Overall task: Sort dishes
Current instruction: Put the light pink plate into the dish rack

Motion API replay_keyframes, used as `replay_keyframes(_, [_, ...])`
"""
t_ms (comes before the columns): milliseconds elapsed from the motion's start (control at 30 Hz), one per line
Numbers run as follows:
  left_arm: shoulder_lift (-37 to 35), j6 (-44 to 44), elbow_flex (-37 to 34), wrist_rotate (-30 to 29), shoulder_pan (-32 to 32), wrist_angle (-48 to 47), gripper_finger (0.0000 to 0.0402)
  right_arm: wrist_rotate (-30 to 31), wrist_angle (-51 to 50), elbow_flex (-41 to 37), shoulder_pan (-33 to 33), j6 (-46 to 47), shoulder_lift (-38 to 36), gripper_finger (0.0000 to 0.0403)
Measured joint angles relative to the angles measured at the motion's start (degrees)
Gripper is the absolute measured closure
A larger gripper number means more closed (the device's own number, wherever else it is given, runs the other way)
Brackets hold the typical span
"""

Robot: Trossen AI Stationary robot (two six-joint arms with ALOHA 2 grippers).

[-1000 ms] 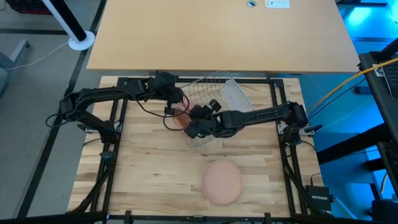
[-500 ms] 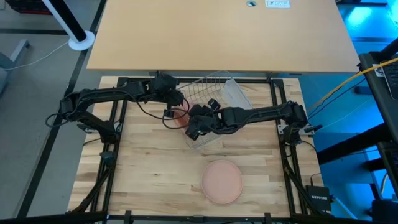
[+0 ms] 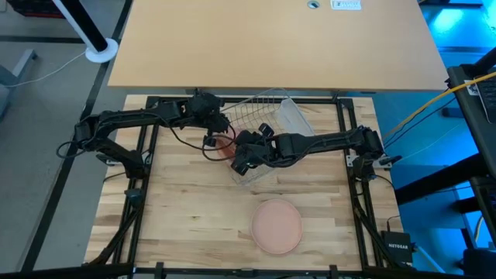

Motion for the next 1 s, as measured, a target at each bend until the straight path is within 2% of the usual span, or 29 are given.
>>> replay_keyframes(300, [-0.09,-0.24,0.13,-0.84,0.07,-1.74,0.0389,2.61,0.46,0.00,0.08,-0.01,-0.04,0.0242])
replay_keyframes(533, [0.10,1.72,-0.17,-5.57,0.33,-3.82,0.0389,-3.47,1.09,0.31,-0.56,0.00,0.19,0.0243])
replay_keyframes(1000, [0.00,0.89,0.04,-5.42,-1.36,-5.64,0.0389,-4.43,1.95,0.15,-0.86,-0.09,0.43,0.0242])
